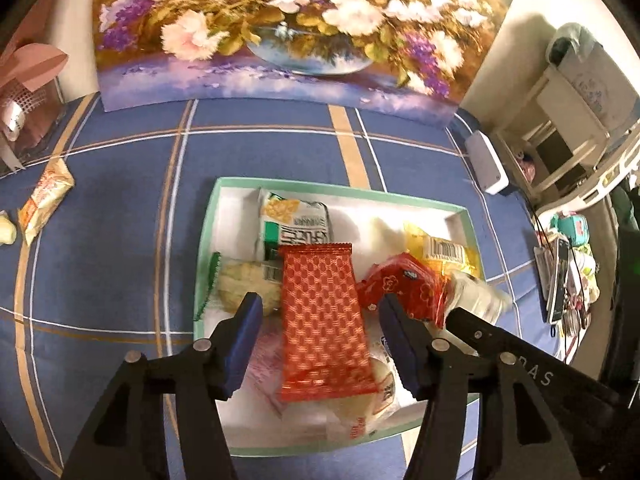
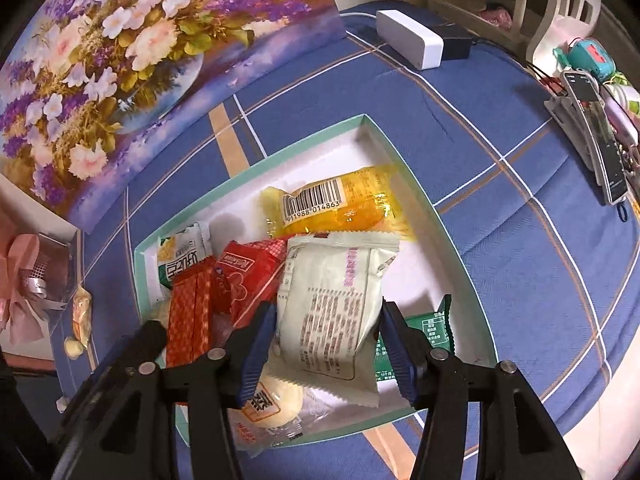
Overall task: Organize snacks
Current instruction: 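Open both tools to drop the red packet and white bag into the tray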
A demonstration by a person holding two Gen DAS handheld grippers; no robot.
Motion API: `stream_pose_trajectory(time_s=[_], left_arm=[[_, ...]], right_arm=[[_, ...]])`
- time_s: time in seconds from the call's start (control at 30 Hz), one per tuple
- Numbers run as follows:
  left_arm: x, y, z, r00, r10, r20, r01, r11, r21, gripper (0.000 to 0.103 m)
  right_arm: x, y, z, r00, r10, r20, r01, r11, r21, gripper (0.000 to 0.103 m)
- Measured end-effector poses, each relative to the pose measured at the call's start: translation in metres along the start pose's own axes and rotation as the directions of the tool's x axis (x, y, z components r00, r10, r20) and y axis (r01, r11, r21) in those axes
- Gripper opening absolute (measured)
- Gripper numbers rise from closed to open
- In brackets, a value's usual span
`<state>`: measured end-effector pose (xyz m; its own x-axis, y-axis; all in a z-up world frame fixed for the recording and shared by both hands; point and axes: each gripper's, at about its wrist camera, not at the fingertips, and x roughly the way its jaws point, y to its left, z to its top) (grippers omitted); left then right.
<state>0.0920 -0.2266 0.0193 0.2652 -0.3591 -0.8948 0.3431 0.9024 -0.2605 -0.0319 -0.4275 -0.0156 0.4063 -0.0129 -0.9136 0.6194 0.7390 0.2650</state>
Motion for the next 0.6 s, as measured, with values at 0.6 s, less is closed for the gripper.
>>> stream_pose_trajectory(time_s=[0.6], left_arm=[[-0.026,0.093,0.004,0.936,0.341,0.087,-0.326,0.933,-0.153,0.091]], right_arm=[[-0.036,0.104,-0.033,0.988,0.121,0.092,-0.086,0.945,-0.316,0.083]])
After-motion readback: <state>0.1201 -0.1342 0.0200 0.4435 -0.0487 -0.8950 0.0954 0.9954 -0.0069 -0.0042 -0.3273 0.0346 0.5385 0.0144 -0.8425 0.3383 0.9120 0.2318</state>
